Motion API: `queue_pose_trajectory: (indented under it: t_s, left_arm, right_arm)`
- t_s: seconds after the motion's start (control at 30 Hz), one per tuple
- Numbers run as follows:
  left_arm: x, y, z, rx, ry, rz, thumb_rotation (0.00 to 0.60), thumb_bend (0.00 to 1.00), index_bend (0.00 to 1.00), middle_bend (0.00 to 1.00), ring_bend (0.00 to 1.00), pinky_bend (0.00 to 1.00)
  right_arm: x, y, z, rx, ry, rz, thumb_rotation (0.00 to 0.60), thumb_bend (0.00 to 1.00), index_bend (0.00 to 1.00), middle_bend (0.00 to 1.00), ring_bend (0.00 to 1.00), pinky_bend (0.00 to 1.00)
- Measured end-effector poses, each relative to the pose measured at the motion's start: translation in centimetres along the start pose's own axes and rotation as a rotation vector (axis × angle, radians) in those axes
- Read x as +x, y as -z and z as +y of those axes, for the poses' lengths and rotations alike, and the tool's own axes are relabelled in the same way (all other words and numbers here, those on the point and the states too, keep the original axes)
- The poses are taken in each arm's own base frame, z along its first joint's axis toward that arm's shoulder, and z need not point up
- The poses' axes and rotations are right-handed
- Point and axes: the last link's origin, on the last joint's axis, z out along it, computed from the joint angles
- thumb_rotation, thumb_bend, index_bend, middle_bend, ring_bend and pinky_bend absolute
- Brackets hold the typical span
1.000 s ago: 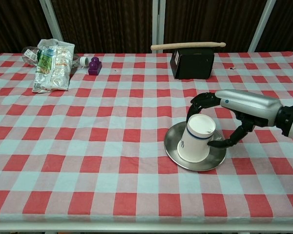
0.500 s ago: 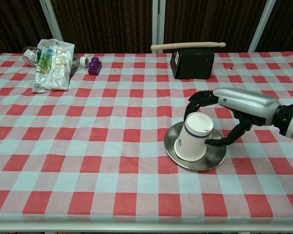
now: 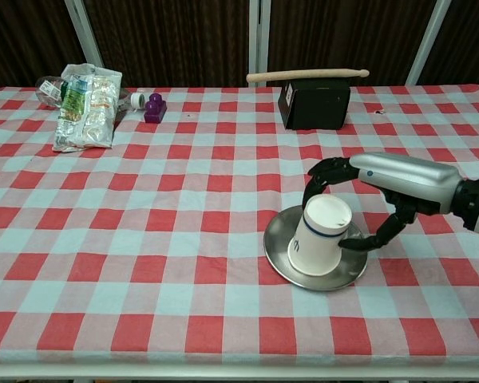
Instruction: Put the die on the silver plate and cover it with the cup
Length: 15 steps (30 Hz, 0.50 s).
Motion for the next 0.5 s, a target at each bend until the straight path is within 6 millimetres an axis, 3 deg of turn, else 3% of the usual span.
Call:
queue_pose_trajectory:
  t_s: [0.13,0.37,0.5]
  left_arm:
    - [-0.1,0.1,-0.1,0.004,0.002,-0.002,0.6,0.0,0.21,0.19,0.11,0.08]
    - [-0.1,0.0,0.0,0.0,0.0,-0.001,0.6,0.0,0.21,0.19,0.11,0.08]
    - [0.0,0.0,-0.1,0.004,0.002,0.001,0.6,0.0,0.21,0.19,0.11,0.08]
  right_arm:
    - [0.9,-0.7,1.3,-0.06,0.025,0.06,0.6,0.29,0.54,0.34,0.09,0.1]
    - [-0.1,-0.2,-0.2,0.006,-0.003,0.0,0.6,0.29,0.54,0.34,0.09,0.1]
    - [0.5,-0.5,0.6,-0.032,0.017,0.033,0.6,0.29,0.54,0.34,0.09,0.1]
